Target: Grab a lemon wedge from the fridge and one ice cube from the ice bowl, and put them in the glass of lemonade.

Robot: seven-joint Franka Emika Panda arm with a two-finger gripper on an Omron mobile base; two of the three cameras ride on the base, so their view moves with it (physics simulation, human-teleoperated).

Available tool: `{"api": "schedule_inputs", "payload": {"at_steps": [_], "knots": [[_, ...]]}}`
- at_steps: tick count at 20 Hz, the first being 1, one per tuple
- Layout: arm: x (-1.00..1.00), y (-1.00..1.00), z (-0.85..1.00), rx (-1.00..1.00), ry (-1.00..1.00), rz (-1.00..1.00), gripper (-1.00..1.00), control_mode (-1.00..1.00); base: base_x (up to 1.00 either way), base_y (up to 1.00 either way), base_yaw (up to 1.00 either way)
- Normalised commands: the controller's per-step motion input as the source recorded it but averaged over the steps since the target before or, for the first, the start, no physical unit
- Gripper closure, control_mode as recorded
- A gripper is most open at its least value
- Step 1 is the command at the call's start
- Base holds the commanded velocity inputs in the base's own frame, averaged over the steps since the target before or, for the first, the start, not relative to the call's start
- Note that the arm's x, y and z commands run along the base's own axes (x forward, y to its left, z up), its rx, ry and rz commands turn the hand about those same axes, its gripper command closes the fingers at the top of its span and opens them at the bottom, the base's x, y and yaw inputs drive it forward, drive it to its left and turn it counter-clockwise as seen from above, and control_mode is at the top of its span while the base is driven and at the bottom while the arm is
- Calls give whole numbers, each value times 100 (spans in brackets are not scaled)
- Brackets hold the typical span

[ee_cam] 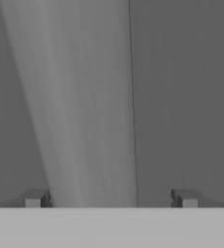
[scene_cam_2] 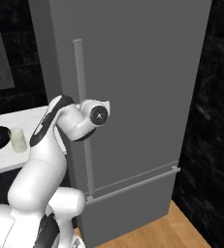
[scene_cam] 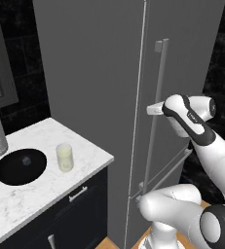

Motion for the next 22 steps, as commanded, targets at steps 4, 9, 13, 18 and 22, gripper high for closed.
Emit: {"api": "schedule_inputs", "payload": {"at_steps": [4,9,13,18,22], "knots": [[0,18,5,-1,0,0,100,-100,0,0,0],[0,7,12,-6,5,0,100,-100,0,0,0],[-16,0,8,-6,1,-4,100,-100,0,0,0],[-57,-19,0,-1,-3,-12,100,-100,0,0,0],[-81,-33,6,0,-3,-14,100,-100,0,0,0]]}}
